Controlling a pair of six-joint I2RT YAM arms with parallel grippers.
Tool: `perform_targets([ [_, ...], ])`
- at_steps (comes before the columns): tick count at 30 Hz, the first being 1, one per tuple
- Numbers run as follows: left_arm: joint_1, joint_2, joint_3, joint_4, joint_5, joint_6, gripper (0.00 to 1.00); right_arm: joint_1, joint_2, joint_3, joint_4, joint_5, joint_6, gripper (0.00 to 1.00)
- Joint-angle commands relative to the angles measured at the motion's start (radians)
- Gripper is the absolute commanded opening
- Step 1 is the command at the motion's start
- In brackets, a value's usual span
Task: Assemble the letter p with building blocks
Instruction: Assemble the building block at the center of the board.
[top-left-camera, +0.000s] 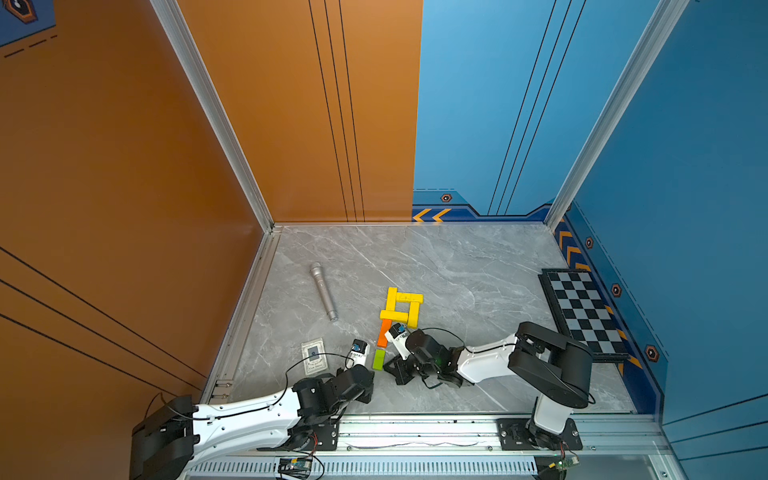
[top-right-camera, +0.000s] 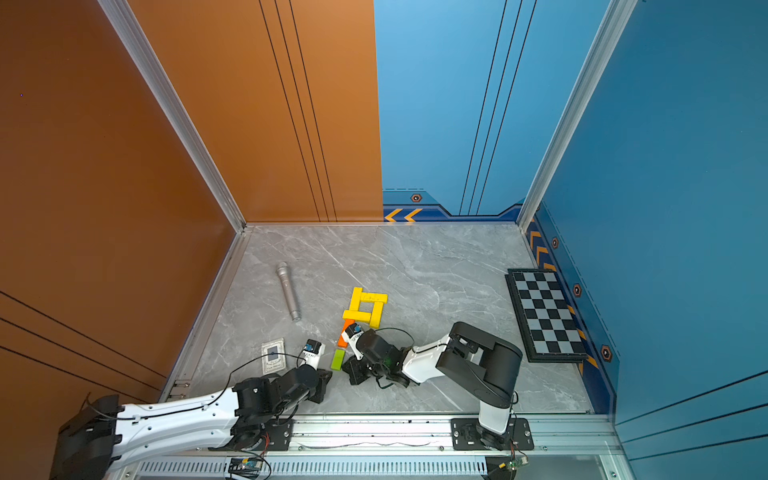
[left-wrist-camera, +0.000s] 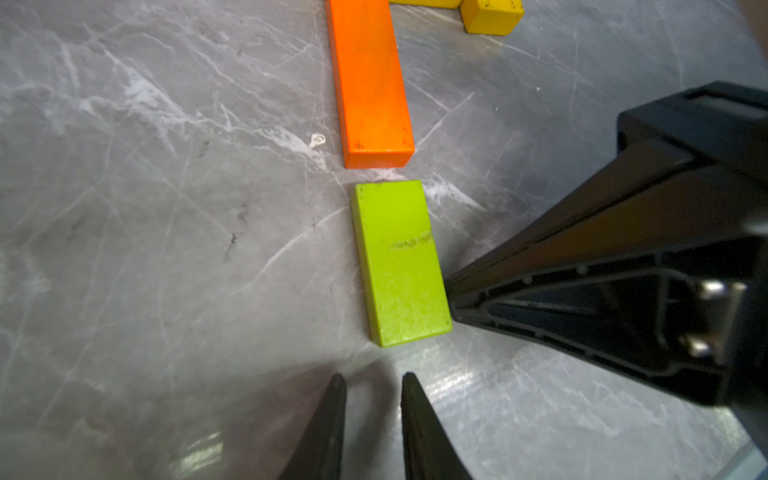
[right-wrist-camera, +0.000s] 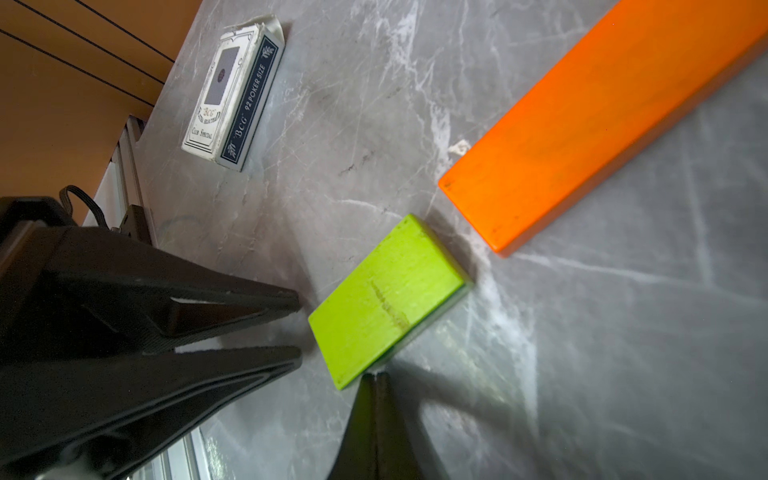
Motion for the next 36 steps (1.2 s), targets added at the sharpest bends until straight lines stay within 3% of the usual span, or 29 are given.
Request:
perform_targets([
  [1, 0.011, 0.006, -0.001, -0.038, -0.003, 0.01, 0.26, -0.007, 0.028, -0.002, -0.057, 0.0, 0.015, 0.0],
  [36, 0.018, 0.048, -0.01, 0.009, -0.017, 0.011, 0.26, -0.031, 0.048, -0.008, -0.035, -0.003, 0.033, 0.0],
])
